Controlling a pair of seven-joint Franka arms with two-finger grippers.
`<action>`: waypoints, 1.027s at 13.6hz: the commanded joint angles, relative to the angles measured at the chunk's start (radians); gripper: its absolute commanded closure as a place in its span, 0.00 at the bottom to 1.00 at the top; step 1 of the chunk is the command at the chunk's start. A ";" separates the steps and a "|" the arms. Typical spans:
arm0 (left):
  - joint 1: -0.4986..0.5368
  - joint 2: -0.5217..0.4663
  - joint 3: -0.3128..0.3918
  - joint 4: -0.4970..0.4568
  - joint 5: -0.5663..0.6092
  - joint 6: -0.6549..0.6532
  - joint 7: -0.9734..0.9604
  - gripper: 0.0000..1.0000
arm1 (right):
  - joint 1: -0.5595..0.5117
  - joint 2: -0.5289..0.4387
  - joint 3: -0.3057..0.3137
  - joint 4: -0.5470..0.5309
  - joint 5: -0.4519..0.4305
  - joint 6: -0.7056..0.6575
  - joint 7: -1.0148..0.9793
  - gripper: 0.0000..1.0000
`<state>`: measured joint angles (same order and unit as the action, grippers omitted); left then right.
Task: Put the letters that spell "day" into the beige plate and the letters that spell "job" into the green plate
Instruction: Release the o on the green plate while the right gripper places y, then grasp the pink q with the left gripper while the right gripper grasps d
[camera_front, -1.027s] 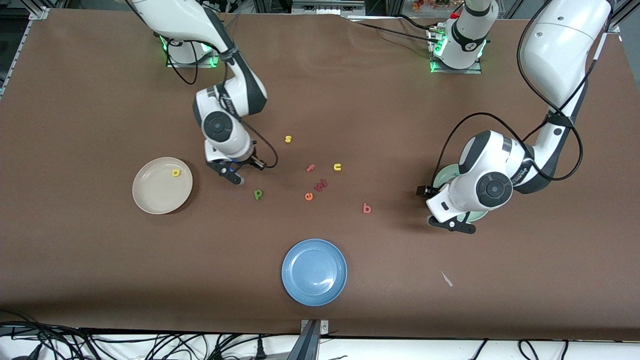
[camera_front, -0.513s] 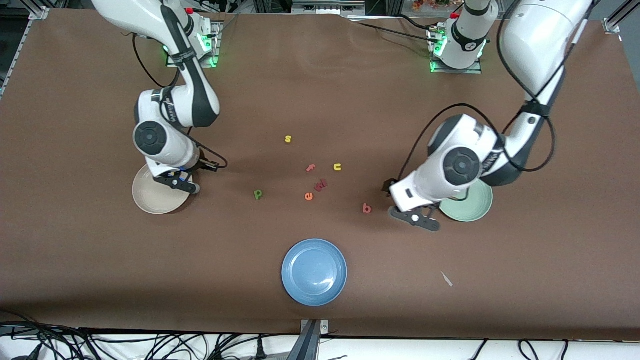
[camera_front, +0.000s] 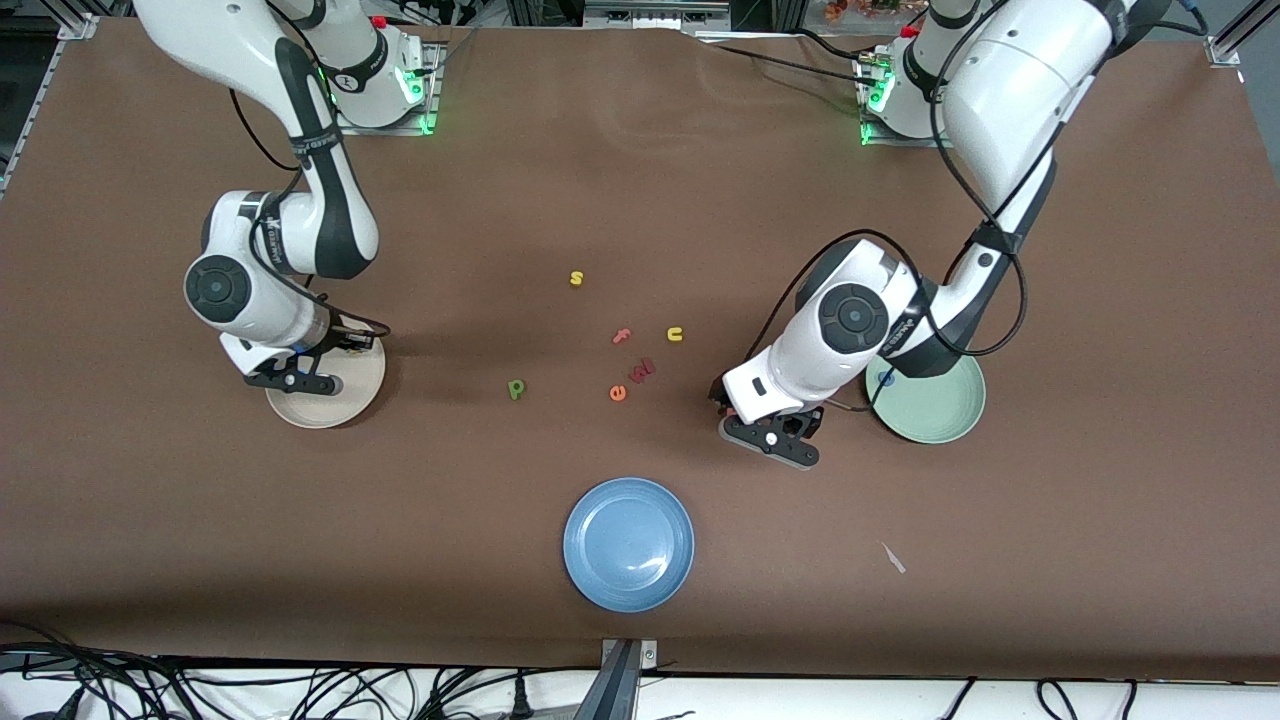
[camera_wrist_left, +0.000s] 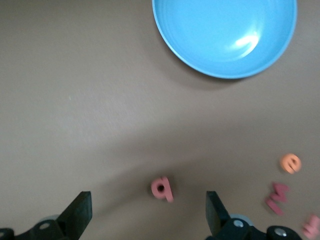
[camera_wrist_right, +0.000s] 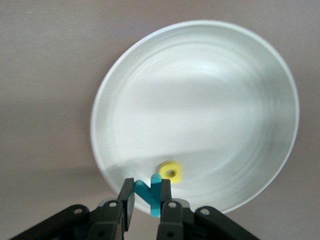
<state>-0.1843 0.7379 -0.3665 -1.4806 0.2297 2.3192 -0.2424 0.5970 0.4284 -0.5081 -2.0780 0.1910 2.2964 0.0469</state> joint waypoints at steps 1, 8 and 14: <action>-0.101 0.028 0.112 0.025 0.035 0.054 -0.011 0.00 | -0.037 0.041 0.003 0.053 0.008 0.006 -0.100 0.00; -0.112 0.066 0.112 0.017 0.023 0.055 -0.089 0.02 | -0.017 0.052 0.060 0.188 0.057 -0.109 0.032 0.00; -0.123 0.081 0.113 -0.004 0.033 0.055 -0.175 0.18 | -0.016 0.119 0.181 0.301 0.085 -0.124 0.191 0.00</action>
<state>-0.3014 0.8123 -0.2619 -1.4880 0.2379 2.3731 -0.3919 0.5849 0.5043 -0.3456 -1.8409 0.2556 2.2077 0.2241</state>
